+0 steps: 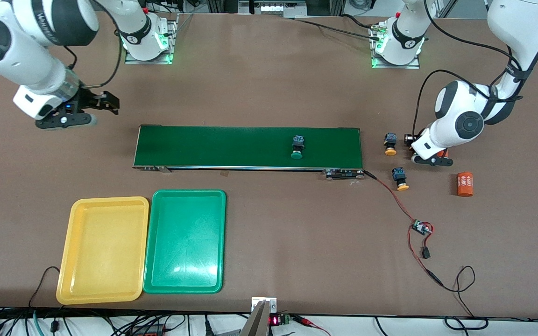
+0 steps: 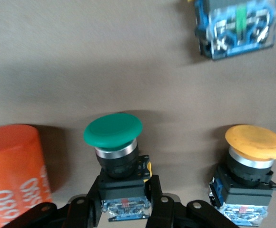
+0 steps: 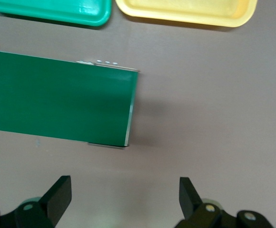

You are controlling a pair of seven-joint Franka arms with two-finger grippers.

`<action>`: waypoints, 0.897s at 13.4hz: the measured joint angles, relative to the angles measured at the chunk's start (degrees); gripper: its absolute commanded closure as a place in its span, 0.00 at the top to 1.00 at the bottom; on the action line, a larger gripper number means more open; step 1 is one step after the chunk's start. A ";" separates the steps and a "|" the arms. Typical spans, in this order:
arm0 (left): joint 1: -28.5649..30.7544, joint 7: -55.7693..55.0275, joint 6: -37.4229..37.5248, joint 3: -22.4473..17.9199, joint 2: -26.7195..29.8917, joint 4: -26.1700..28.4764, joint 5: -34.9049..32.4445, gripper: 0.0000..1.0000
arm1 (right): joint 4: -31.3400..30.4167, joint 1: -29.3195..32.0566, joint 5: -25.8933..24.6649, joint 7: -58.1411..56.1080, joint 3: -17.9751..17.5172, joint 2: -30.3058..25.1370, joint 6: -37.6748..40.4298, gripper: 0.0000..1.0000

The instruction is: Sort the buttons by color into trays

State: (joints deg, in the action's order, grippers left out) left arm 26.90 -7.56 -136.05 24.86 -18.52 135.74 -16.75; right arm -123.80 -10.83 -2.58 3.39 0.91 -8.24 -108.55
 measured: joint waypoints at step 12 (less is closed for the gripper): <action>-4.97 -5.63 23.44 16.71 -0.28 -20.10 11.14 0.21 | -0.02 -20.20 6.17 24.66 -0.29 10.60 -17.38 1.00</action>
State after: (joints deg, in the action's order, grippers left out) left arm 21.93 -13.18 -112.61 41.57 -18.80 115.65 -5.60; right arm -123.82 -31.03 3.59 28.05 0.62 2.36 -125.93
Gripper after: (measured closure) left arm 0.586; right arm 0.000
